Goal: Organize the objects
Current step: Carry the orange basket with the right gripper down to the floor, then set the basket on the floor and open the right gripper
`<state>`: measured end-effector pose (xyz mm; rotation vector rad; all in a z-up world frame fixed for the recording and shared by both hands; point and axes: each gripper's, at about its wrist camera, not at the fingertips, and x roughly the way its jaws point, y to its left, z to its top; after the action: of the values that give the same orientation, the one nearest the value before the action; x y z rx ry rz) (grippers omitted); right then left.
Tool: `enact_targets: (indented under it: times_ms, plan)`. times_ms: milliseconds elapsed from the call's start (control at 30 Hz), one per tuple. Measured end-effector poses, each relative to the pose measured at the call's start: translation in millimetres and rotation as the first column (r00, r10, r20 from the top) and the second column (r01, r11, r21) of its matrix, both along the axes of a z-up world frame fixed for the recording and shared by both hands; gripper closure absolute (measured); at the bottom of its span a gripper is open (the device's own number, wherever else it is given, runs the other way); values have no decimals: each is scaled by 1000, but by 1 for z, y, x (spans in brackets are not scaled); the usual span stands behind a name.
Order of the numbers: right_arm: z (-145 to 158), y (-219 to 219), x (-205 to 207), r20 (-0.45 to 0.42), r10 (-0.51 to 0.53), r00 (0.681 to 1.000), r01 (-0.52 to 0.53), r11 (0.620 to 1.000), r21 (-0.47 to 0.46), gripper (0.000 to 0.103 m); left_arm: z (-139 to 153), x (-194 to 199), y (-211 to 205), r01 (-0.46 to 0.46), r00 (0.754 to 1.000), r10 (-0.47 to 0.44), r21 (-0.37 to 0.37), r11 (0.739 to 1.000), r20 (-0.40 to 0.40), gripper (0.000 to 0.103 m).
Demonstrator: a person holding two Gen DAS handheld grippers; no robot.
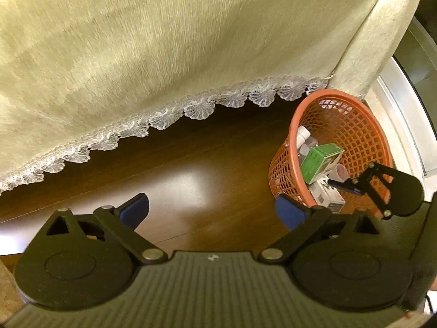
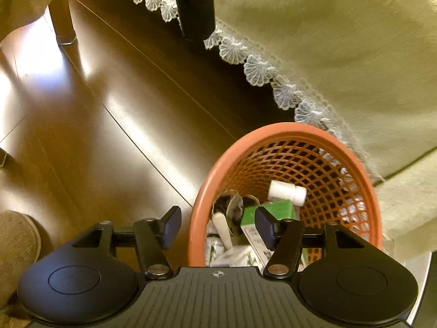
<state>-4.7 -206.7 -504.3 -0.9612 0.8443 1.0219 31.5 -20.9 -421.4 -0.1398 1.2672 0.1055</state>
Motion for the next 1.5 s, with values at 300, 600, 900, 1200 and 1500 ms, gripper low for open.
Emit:
enact_targets:
  times_ms: [300,600,900,1200,1500]
  plan:
    - [98,-29,-1,-82,-249,965,251,968,14,46,56,-13,-20,2,1000,-1,-7,1000,13,1]
    - [182,-68,44,-204,-704,680,708,703,-63,46,109,-8,-63,6,999,-7,-38,999,-35,1]
    - [235,-84,54,-261,-807,530,821,565,-83,46,132,1,-87,-32,996,25,-91,995,-84,1]
    - [250,-94,55,-278,-832,479,852,517,-79,46,136,4,-99,-10,995,3,-76,997,-95,1]
    - [261,-97,51,-290,-859,423,881,464,-90,46,151,4,-100,26,995,-32,-61,998,-90,1]
